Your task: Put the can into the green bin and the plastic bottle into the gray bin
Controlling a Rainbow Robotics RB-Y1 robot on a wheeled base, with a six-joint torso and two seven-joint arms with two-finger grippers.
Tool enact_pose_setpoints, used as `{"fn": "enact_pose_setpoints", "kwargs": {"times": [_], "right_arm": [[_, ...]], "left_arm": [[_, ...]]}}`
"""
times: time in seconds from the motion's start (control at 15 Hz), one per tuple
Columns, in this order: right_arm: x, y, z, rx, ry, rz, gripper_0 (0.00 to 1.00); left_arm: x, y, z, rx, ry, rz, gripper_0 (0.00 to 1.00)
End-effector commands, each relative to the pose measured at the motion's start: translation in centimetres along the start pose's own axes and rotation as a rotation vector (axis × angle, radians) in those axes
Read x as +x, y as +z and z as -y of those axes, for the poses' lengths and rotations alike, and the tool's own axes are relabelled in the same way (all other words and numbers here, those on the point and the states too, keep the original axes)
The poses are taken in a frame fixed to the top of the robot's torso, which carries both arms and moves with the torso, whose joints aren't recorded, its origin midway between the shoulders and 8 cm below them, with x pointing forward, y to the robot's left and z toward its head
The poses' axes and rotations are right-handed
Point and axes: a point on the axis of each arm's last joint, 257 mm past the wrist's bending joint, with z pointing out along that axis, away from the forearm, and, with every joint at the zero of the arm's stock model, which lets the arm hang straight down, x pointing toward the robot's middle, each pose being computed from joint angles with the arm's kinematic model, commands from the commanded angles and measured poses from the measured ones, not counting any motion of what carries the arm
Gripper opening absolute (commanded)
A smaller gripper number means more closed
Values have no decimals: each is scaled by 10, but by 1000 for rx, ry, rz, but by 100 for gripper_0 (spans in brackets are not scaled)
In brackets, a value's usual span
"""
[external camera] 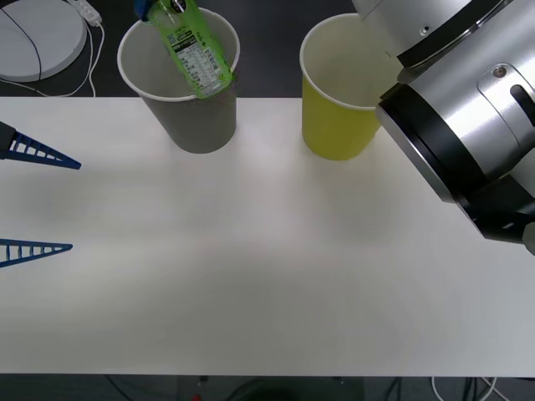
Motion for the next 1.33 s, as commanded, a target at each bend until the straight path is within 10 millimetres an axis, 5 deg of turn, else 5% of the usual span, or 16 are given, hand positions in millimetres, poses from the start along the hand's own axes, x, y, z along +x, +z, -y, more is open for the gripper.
{"fn": "enact_pose_setpoints", "kwargs": {"times": [0.07,1.13,1.27,1.33], "right_arm": [[-10,4,-2,-8,6,38,0],[-27,18,1,8,28,85,2],[-28,17,1,10,26,87,81],[-28,17,2,11,27,87,92]], "left_arm": [[0,0,0,0,0,0,100],[0,0,0,0,0,0,100],[0,0,0,0,0,0,100],[0,0,0,0,0,0,100]]}}
